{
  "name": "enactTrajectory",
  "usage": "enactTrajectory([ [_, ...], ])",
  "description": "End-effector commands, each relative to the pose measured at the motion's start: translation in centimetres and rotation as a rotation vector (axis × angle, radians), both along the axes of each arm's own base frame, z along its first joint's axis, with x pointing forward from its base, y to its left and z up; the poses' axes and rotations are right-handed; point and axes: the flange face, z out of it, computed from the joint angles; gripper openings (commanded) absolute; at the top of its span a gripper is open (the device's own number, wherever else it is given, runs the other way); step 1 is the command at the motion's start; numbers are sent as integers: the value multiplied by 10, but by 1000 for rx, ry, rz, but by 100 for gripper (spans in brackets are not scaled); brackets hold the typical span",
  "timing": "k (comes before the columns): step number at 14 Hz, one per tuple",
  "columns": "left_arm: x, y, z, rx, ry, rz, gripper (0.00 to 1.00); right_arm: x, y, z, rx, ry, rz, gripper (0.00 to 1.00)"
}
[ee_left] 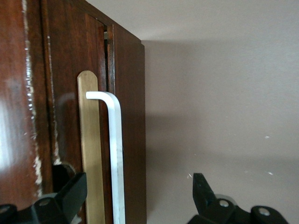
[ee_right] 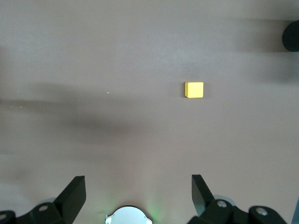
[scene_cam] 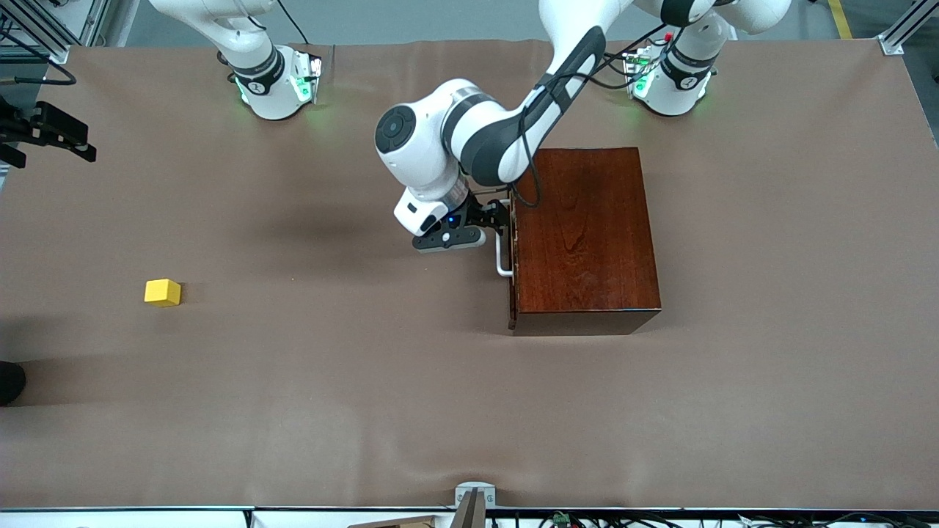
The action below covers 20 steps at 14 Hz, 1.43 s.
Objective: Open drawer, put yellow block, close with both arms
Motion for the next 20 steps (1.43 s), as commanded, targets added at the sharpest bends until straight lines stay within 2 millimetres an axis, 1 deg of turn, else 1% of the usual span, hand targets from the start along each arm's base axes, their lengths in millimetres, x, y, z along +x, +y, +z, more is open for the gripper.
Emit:
enactTrajectory([
  [1,-1,-2,-12,55,-13,-14,100,1,-5,3,-5,3,-20,100],
  [4,-3,-2,-28,71,6,-6,100,1,-3,3,-5,3,-17,100],
  [6,-5,-3,-45,83,9,11,100,0,-9,3,-5,3,-29,100],
  [7,-5,-5,-50,77,1,27,100,1,-10,2,-5,5,-31,100],
  [9,-8,-13,-49,40,-20,38,100,1,-10,2,-5,5,-29,100],
  [10,-8,-18,-49,14,-40,68,100,1,-10,2,-5,5,-29,100],
  [12,-17,-35,-47,-65,-75,129,100,1,-8,1,-5,8,-25,100],
  [14,-21,-41,-46,-101,-81,164,100,1,-9,1,-5,8,-26,100],
  [16,-23,-51,-44,-165,-102,225,100,1,-10,1,-5,6,-28,100],
  [17,-28,-59,-45,-203,-113,254,100,1,-9,1,-5,6,-26,100],
  [20,-30,-75,-34,-315,-136,322,100,1,-8,3,-16,-1,-24,100],
])
